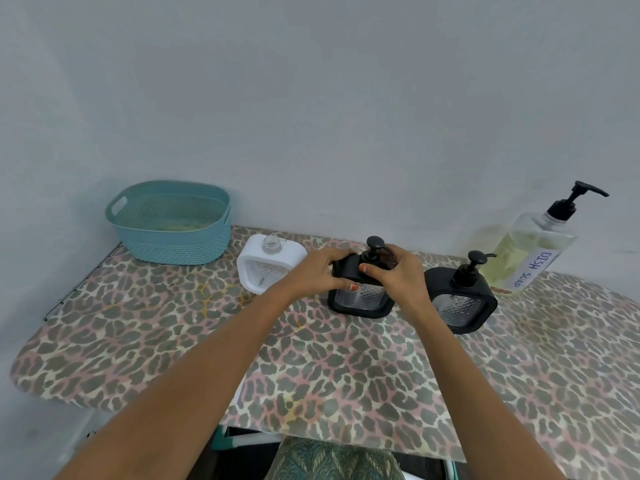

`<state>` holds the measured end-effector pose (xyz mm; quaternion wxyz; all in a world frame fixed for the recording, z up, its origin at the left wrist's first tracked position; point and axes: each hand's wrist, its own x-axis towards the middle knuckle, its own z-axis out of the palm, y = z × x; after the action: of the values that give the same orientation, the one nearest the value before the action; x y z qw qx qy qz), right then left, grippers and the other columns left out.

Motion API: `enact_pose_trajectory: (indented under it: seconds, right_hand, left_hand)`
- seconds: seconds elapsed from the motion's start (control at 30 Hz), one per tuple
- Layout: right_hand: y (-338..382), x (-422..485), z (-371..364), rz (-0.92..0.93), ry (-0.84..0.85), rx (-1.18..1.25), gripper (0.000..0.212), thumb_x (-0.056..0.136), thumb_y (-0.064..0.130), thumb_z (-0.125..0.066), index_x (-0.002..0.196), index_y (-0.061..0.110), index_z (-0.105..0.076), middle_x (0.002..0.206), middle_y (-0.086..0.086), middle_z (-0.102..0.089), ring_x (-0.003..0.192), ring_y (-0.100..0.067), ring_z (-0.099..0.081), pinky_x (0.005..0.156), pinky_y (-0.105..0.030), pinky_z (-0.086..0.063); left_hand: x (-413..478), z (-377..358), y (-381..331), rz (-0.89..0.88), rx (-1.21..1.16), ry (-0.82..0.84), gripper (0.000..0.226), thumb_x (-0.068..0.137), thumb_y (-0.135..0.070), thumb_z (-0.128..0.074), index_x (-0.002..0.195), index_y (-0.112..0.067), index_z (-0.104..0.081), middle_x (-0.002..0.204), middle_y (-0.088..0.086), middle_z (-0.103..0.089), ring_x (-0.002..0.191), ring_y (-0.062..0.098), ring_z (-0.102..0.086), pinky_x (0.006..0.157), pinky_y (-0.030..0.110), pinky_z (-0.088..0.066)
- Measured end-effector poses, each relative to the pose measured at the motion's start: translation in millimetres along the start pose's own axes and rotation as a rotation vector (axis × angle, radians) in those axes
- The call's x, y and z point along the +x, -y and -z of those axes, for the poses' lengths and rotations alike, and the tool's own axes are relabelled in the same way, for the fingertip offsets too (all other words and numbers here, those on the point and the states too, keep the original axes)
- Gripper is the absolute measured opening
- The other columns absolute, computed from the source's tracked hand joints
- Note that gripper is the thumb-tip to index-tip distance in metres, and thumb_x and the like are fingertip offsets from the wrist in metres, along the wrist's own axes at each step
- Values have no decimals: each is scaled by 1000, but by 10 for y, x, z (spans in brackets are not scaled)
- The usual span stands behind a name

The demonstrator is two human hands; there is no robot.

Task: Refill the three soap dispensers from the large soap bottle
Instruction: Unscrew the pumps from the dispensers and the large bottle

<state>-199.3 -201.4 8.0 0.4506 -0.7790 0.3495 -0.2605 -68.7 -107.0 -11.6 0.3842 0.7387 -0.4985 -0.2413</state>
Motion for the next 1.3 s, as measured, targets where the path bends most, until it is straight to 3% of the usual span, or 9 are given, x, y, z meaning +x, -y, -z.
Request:
enact_pose_trajectory:
  seconds: [0.17,0.37,0.53,0.7,0.77,0.87,1.07,1.2,1.3]
  right_hand:
    - [-40,-49,-169,39,-163,-113,61,66,32,-80,116,9,-54,109,-7,-60,102,-22,-56,89,-35,-46]
    - [31,-80,-138,18,-165,-31,41,73,20,-76,106,5,-57,94,-3,-59,85,-14,-53,76,-22,-42]
    - [13,-95,-88,17,-60,10,41,78,9,-66,117,8,-55,107,-6,-63,97,-17,-58,82,-24,-43]
    - [-9,-61,-204,23,-156,-137,57,72,33,-75,118,10,-50,108,-4,-53,103,-21,-52,91,-37,-44]
    - [9,-58,-216,22,-210,-147,54,70,36,-77,110,9,-50,99,-1,-48,96,-20,-50,84,-34,-43]
    - [47,-74,-185,16,-186,-73,40,74,24,-75,100,10,-49,93,-2,-54,85,-17,-52,71,-23,-38]
    - [76,-128,-93,24,-64,25,48,78,4,-64,122,6,-46,111,-6,-58,94,-11,-51,80,-21,-39]
    - [66,-104,-128,54,-86,-51,55,75,16,-72,123,7,-46,115,-7,-54,96,-14,-50,82,-24,-39]
    - [35,-95,-124,30,-161,-95,53,72,25,-77,114,5,-52,105,-7,-55,94,-18,-53,81,-26,-41]
  left_hand:
    - [-5,-13,12,-19,10,-16,62,72,-22,-76,129,-19,-50,126,1,-59,116,14,-52,96,24,-38]
    - [-2,-7,16,-13,18,-13,62,73,-21,-75,130,-19,-50,126,1,-58,115,13,-51,94,22,-35]
    - [6,-12,37,-11,24,-10,62,72,-23,-76,128,-20,-51,124,0,-59,115,15,-52,98,28,-38]
    - [-21,-12,6,-29,1,-7,55,73,-19,-74,125,-21,-53,120,-1,-61,111,15,-53,96,28,-40]
    - [-25,-8,2,-29,0,-2,56,73,-20,-74,125,-22,-53,121,-1,-60,113,15,-53,97,30,-40]
    - [-22,-9,3,-12,-9,3,59,74,-21,-74,128,-21,-51,125,0,-58,116,15,-51,99,28,-38]
    - [-38,-5,-23,5,-35,-3,60,74,-17,-74,129,-18,-49,126,1,-56,117,15,-49,95,23,-34]
    - [-32,13,-34,-6,4,0,62,75,-21,-74,131,-18,-48,127,2,-55,117,16,-49,95,23,-35]
    - [-22,-5,-32,-1,8,10,64,75,-23,-74,132,-18,-47,129,3,-54,120,17,-48,99,26,-37]
